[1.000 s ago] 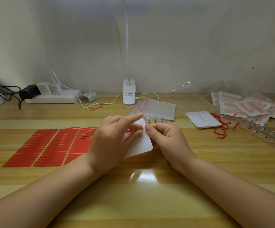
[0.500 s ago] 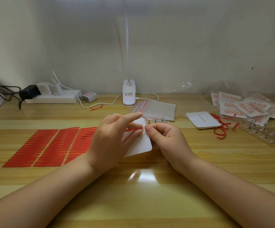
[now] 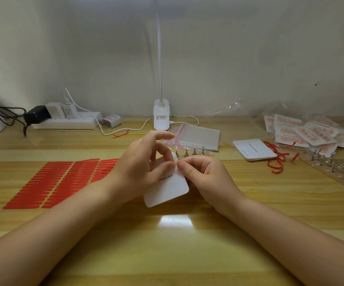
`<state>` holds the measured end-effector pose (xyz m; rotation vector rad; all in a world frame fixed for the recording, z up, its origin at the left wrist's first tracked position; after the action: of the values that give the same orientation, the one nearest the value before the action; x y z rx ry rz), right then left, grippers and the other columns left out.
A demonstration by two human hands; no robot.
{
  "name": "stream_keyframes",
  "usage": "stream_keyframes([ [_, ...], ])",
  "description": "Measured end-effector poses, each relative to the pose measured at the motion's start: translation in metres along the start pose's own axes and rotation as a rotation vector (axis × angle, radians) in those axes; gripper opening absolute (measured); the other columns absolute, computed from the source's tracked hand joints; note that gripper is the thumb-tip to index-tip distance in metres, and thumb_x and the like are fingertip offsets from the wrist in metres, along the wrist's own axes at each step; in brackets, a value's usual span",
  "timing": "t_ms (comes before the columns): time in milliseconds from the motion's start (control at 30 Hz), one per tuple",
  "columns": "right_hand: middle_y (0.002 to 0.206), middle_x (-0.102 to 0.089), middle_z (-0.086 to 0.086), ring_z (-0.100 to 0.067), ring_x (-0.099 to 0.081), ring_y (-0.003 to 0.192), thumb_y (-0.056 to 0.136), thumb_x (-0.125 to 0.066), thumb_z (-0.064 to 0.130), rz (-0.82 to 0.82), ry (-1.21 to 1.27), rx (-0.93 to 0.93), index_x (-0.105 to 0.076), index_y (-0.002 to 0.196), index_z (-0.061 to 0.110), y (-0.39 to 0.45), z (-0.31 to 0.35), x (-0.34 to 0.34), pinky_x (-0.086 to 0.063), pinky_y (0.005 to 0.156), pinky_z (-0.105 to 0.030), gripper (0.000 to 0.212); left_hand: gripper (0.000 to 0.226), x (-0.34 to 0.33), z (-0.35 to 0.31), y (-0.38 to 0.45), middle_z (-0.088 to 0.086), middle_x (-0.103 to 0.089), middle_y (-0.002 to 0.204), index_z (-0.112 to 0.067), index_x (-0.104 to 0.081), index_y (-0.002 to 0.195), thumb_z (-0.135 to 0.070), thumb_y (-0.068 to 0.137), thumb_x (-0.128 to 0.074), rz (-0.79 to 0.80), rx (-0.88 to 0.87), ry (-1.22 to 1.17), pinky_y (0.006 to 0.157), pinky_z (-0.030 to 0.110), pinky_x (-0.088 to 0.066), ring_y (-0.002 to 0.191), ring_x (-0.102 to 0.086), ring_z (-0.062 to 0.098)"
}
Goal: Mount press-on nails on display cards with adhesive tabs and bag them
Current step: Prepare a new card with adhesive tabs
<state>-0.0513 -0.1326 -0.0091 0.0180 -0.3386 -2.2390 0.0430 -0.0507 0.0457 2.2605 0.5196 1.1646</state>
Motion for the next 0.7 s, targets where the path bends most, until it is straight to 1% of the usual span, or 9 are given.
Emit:
stream_keyframes([
  [33, 0.079, -0.074, -0.002, -0.016, -0.069, 0.074, 0.095, -0.059, 0.016, 0.0, -0.005, -0.002, -0.073, 0.088, 0.016, 0.0, 0.0, 0.0, -0.054, 0.067, -0.028, 0.016, 0.044, 0.0, -0.003, 0.0, -0.02, -0.059, 0.085, -0.017, -0.048, 0.124, -0.017, 0.083, -0.065, -0.002, -0.036, 0.046, 0.072, 0.032, -0.043, 0.08, -0.058, 0.017],
  [133, 0.082, -0.074, -0.004, -0.019, -0.07, 0.078, 0.095, -0.059, 0.016, -0.008, -0.012, -0.006, -0.074, 0.087, 0.018, 0.001, -0.001, 0.0, -0.058, 0.074, -0.037, 0.017, 0.033, -0.001, -0.008, -0.001, -0.024, -0.052, 0.086, -0.009, -0.051, 0.115, -0.013, 0.084, -0.063, -0.031, -0.108, 0.15, 0.067, 0.018, -0.033, 0.079, -0.052, -0.008],
  [233, 0.083, -0.075, -0.006, -0.022, -0.07, 0.08, 0.094, -0.06, 0.016, -0.028, 0.003, -0.025, -0.074, 0.085, 0.017, 0.001, -0.001, 0.002, -0.057, 0.079, -0.046, 0.016, 0.025, -0.003, -0.009, -0.004, -0.019, -0.05, 0.086, -0.005, -0.05, 0.108, -0.008, 0.086, -0.061, -0.054, -0.133, 0.163, 0.066, 0.014, -0.029, 0.074, -0.048, -0.013],
  [367, 0.086, -0.073, -0.014, -0.036, -0.069, 0.083, 0.094, -0.06, 0.016, -0.047, 0.011, -0.028, -0.073, 0.088, 0.014, 0.001, 0.0, 0.004, -0.056, 0.076, -0.052, 0.014, 0.018, 0.0, -0.011, -0.009, -0.01, -0.053, 0.089, -0.013, -0.046, 0.107, -0.021, 0.093, -0.053, -0.112, -0.142, 0.104, 0.066, 0.016, -0.032, 0.068, -0.047, -0.004],
  [433, 0.086, -0.073, -0.014, -0.035, -0.069, 0.082, 0.094, -0.06, 0.016, -0.054, 0.01, -0.027, -0.073, 0.089, 0.013, 0.0, 0.001, 0.004, -0.056, 0.075, -0.05, 0.014, 0.016, 0.003, -0.011, -0.012, -0.006, -0.055, 0.089, -0.013, -0.046, 0.104, -0.023, 0.092, -0.051, -0.151, -0.129, 0.04, 0.061, 0.026, -0.038, 0.064, -0.048, 0.009],
  [500, 0.087, -0.073, -0.014, -0.032, -0.07, 0.082, 0.094, -0.06, 0.015, -0.071, 0.021, -0.034, -0.073, 0.09, 0.012, 0.0, 0.001, 0.006, -0.056, 0.075, -0.05, 0.014, 0.015, 0.006, -0.013, -0.012, -0.01, -0.054, 0.091, -0.018, -0.044, 0.103, -0.017, 0.092, -0.054, -0.191, -0.117, 0.001, 0.057, 0.037, -0.045, 0.063, -0.05, 0.021],
  [567, 0.087, -0.073, -0.015, -0.034, -0.07, 0.083, 0.094, -0.06, 0.015, -0.087, 0.034, -0.037, -0.073, 0.092, 0.01, 0.0, 0.0, 0.008, -0.057, 0.076, -0.051, 0.014, 0.023, 0.011, -0.013, -0.011, -0.013, -0.056, 0.095, -0.021, -0.045, 0.107, -0.014, 0.091, -0.06, -0.232, -0.098, -0.018, 0.064, 0.045, -0.052, 0.071, -0.055, 0.023],
  [600, 0.087, -0.073, -0.016, -0.036, -0.069, 0.083, 0.095, -0.06, 0.015, -0.09, 0.04, -0.033, -0.073, 0.094, 0.009, 0.0, 0.001, 0.009, -0.057, 0.075, -0.051, 0.015, 0.027, 0.013, -0.014, -0.011, -0.014, -0.059, 0.098, -0.021, -0.046, 0.11, -0.018, 0.09, -0.063, -0.246, -0.107, 0.008, 0.069, 0.045, -0.053, 0.076, -0.059, 0.021],
  [700, 0.085, -0.073, -0.017, -0.039, -0.068, 0.082, 0.095, -0.059, 0.016, -0.081, 0.041, -0.014, -0.073, 0.096, 0.007, -0.001, 0.004, 0.008, -0.057, 0.074, -0.051, 0.017, 0.039, 0.012, -0.024, -0.012, -0.007, -0.069, 0.1, -0.019, -0.048, 0.118, -0.028, 0.087, -0.068, -0.234, -0.218, 0.19, 0.081, 0.047, -0.051, 0.088, -0.067, 0.02],
])
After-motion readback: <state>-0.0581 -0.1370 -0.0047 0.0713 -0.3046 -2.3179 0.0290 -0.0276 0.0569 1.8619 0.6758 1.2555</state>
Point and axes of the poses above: each hand's wrist, its own y-axis towards the middle knuckle, its own x-axis out of the back of the hand, z = x × y, the point moved 9 cm from there along y, towards the middle knuckle
